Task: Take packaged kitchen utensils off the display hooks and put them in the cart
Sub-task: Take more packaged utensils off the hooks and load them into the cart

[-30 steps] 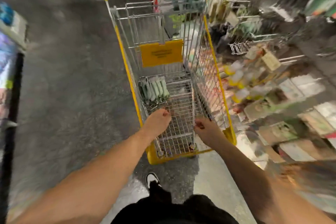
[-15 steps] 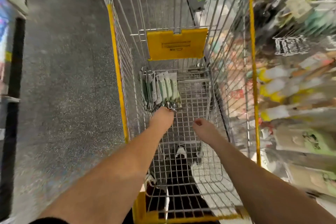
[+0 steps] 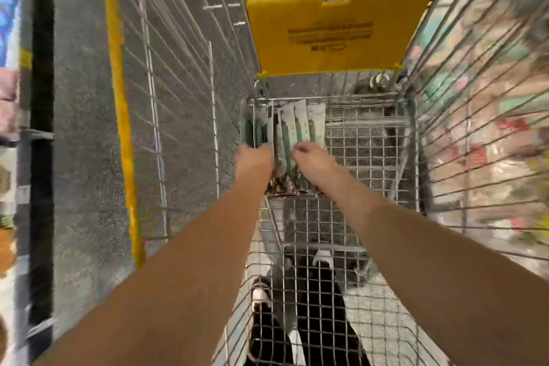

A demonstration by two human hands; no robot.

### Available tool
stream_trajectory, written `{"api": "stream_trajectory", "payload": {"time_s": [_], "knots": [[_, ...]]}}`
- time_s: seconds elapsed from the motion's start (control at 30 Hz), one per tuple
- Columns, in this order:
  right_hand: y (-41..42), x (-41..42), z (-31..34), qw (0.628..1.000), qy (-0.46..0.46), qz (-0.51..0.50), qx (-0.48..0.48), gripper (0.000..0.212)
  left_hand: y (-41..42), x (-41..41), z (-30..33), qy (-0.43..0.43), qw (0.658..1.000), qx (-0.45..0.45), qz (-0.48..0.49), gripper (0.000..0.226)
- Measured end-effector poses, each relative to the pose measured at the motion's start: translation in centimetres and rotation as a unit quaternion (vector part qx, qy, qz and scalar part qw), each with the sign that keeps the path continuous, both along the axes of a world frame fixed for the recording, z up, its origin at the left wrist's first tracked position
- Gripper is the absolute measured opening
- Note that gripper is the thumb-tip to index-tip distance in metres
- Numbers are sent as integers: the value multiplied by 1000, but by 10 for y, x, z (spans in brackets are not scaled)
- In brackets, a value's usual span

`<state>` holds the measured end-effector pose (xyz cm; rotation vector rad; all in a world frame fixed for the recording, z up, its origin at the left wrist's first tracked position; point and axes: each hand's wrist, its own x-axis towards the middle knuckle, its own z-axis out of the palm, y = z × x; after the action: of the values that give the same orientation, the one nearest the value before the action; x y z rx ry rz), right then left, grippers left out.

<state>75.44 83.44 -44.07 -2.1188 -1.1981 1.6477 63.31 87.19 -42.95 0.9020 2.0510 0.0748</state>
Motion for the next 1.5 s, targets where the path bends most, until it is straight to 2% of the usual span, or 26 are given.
{"api": "stream_trajectory", "payload": {"time_s": [0.13,0.3,0.47,0.6,0.77,0.87,0.93,1.0,1.07,1.27,1.4,1.5], "knots": [[16,-11,-29,998,15,-61,17,51,3,8,-19,68,997,-8,-22,63],[18,-18,-41,994,9,-98,38,57,6,14,-28,83,996,15,-19,60],[22,-21,-42,983,49,-179,-3,58,10,12,-32,29,999,3,25,54],[21,-19,-51,982,47,-179,-28,57,9,10,-35,-16,998,-2,67,58],[21,-22,-55,988,39,-147,-32,56,-2,7,-43,-12,996,7,91,68],[18,-25,-52,988,38,-148,-29,57,-5,8,-39,-24,996,1,83,55],[15,-23,-50,988,54,-141,-28,56,-5,8,-38,-67,991,-2,116,48],[11,-21,-48,989,66,-132,-27,55,-6,7,-39,-130,979,-10,160,63],[8,-20,-50,986,83,-141,-17,47,-11,8,-35,-157,974,-14,162,82],[-7,-13,-44,974,150,-170,-26,44,-32,-2,-39,-190,966,-21,172,84],[-27,-4,-35,962,198,-185,-45,39,-50,-4,-25,-267,948,-48,168,102],[-44,0,-25,960,203,-185,-61,49,-63,-1,-11,-271,946,-54,168,103]]}}
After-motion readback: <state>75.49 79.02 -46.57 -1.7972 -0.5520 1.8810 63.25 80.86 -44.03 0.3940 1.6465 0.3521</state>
